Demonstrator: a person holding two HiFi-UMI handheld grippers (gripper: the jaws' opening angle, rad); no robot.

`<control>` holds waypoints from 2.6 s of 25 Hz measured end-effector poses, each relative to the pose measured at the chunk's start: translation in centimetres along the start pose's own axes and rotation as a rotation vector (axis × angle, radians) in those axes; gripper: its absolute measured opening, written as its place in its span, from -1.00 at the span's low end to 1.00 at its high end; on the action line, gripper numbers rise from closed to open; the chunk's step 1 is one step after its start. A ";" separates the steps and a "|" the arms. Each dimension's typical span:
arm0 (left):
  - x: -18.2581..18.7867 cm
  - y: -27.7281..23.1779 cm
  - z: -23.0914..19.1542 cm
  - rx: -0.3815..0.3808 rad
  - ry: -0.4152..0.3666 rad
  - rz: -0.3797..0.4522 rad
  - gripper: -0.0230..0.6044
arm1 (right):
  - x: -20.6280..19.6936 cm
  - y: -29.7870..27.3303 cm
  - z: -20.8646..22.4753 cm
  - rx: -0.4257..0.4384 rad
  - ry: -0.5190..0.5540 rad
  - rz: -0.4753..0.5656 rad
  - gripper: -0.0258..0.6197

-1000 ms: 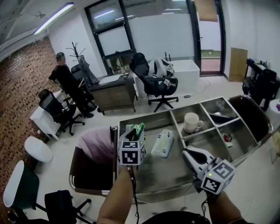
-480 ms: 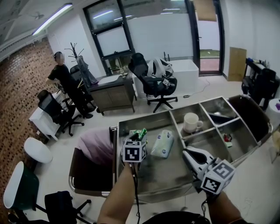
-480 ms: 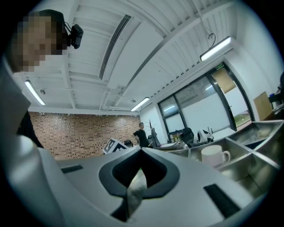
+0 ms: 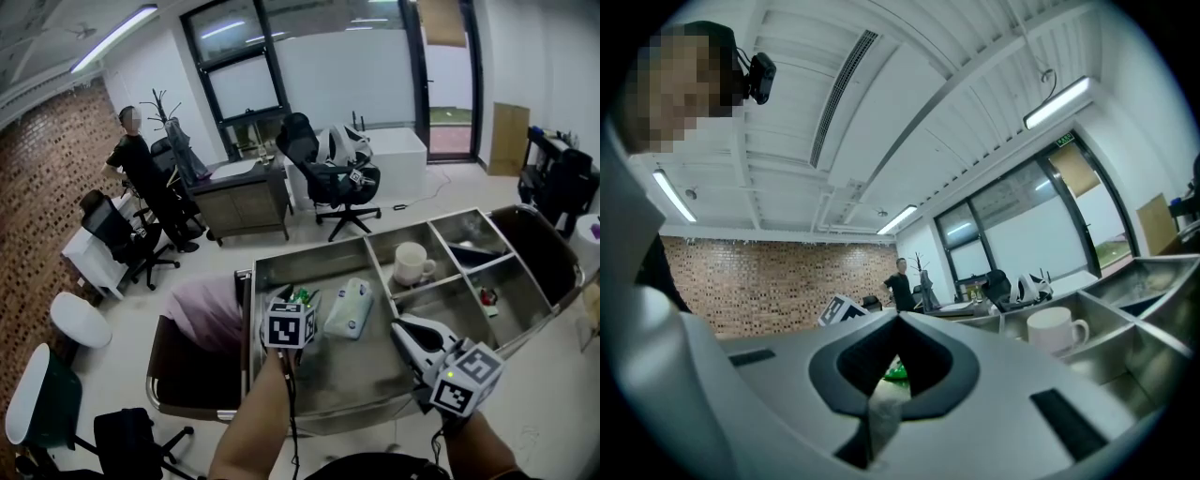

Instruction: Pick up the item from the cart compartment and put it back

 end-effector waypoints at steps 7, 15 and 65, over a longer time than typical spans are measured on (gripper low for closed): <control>0.7 0.8 -0.5 0.038 0.016 0.038 -0.09 | 0.1 0.1 0.1 0.001 0.002 -0.005 -0.87; 0.3 1.7 -1.0 0.033 0.042 0.118 -0.93 | 0.0 0.3 -0.1 -0.004 0.006 -0.009 -0.87; -0.7 20.8 5.1 0.003 0.070 0.391 -0.93 | -0.4 -1.3 -3.1 0.029 0.068 -0.033 -0.88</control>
Point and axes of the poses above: the fingertips, and each gripper's own axes: y backward along the fingers, z to its right, x out of its top, the point moved 4 cm from there along y, backward along the fingers, and after that the axes turned 1 degree about -z, right-handed, at the moved point
